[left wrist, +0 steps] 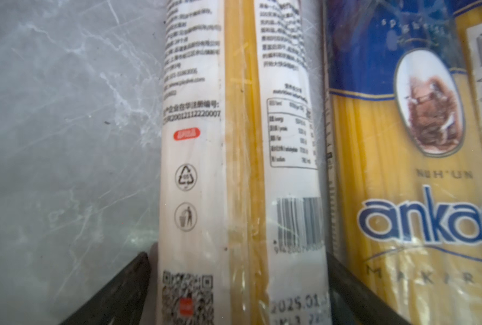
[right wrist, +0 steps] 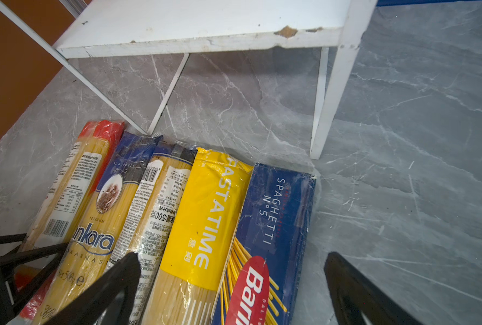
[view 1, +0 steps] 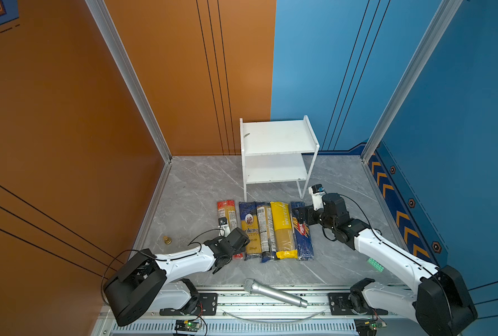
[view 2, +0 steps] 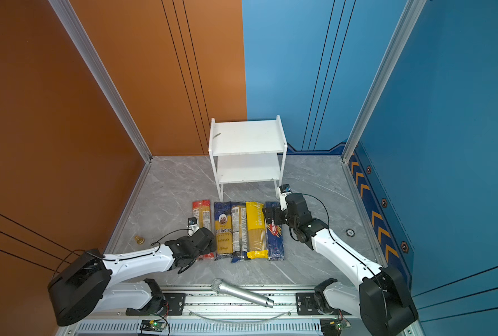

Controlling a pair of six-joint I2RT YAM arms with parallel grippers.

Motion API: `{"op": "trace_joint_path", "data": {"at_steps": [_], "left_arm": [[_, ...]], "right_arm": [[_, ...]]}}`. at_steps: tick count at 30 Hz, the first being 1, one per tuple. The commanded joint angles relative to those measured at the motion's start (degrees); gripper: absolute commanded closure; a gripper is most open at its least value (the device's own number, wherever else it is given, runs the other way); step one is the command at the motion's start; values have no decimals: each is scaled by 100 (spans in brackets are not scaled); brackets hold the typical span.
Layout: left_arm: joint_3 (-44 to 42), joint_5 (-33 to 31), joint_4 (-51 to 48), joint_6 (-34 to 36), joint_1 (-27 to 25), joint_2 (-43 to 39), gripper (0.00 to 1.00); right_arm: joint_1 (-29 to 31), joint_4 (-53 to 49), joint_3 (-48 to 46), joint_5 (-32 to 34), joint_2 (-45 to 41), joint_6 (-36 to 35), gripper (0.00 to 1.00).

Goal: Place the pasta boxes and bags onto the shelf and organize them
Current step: 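Close the left gripper on the red-capped spaghetti bag's lower end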

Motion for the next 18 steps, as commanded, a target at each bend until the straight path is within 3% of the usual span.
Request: {"op": "trace_joint_path", "data": {"at_steps": [1,7,18], "left_arm": [[-356,237,-954,-343,-65,-174,10],[-541,132,-1064,-349,-14,-750,20],[-404,401,-1002,-9,38,-510,10]], "right_arm": [[50,149,22,24,98,59,0],[85,213,50,-33,207,86,0],[129,249,59,-9,243,86,0]]}}
